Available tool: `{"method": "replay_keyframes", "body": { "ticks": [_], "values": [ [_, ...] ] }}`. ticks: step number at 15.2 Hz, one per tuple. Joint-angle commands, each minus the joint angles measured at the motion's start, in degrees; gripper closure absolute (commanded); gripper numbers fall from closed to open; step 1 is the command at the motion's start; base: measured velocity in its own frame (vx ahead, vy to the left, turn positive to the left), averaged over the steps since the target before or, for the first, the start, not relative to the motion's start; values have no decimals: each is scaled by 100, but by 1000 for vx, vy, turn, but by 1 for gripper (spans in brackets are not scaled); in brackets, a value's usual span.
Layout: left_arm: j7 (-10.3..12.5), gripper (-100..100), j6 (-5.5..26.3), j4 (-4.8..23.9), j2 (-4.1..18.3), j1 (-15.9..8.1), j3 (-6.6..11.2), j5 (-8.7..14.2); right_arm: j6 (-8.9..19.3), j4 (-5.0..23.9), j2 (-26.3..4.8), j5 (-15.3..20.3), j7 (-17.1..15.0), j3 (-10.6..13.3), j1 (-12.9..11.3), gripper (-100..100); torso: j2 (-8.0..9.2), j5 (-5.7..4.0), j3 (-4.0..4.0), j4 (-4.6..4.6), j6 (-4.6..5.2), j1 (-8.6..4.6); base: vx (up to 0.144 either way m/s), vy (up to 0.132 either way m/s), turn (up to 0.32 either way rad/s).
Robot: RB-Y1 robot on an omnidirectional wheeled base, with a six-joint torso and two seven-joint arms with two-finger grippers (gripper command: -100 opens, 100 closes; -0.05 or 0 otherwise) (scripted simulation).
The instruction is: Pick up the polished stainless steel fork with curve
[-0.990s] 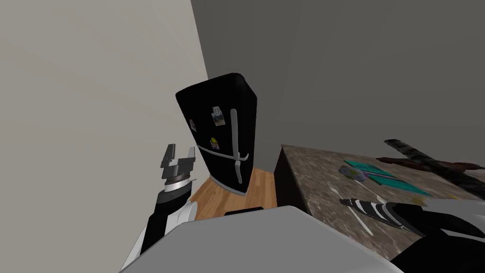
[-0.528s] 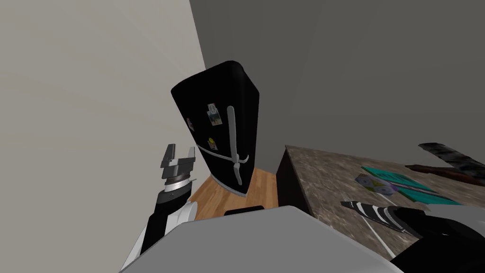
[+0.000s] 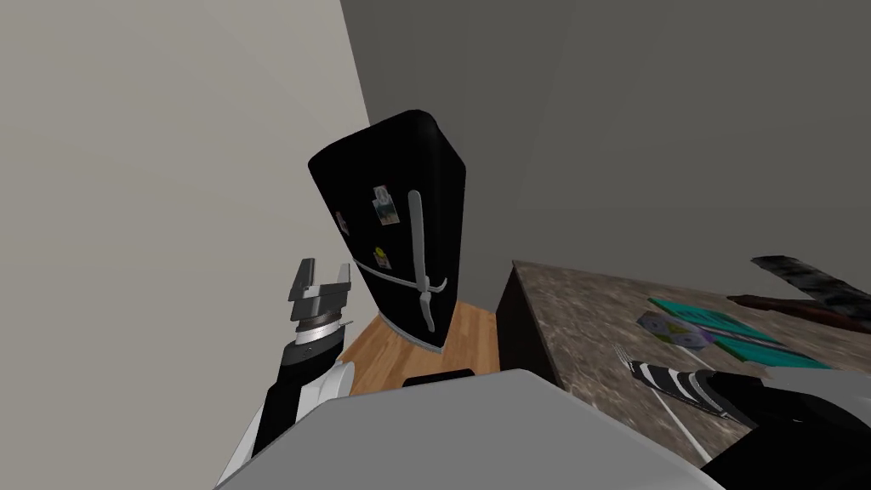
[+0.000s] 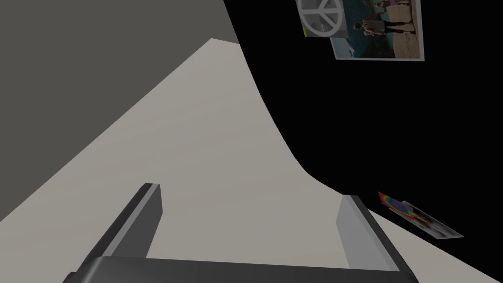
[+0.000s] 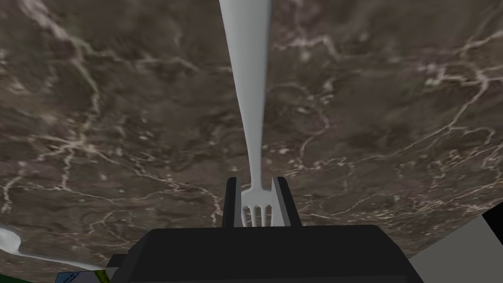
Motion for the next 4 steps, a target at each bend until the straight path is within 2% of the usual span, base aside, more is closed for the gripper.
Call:
{"method": "replay_keyframes", "body": {
  "ticks": [1,3,4],
  "values": [
    [0,0,0,0,0,0,0,0,-18,-100,-158,-82,-26,22,51,100,0,0,0,0,0,0,11,10,-38],
    [0,0,0,0,0,0,0,0,-40,-222,-352,-165,-60,59,91,100,-4,2,-3,-2,0,5,16,8,-30],
    [0,0,0,0,0,0,0,0,-30,-149,-241,-108,-50,46,57,100,-7,3,-5,-3,-1,5,10,2,-8]
  ]
}}
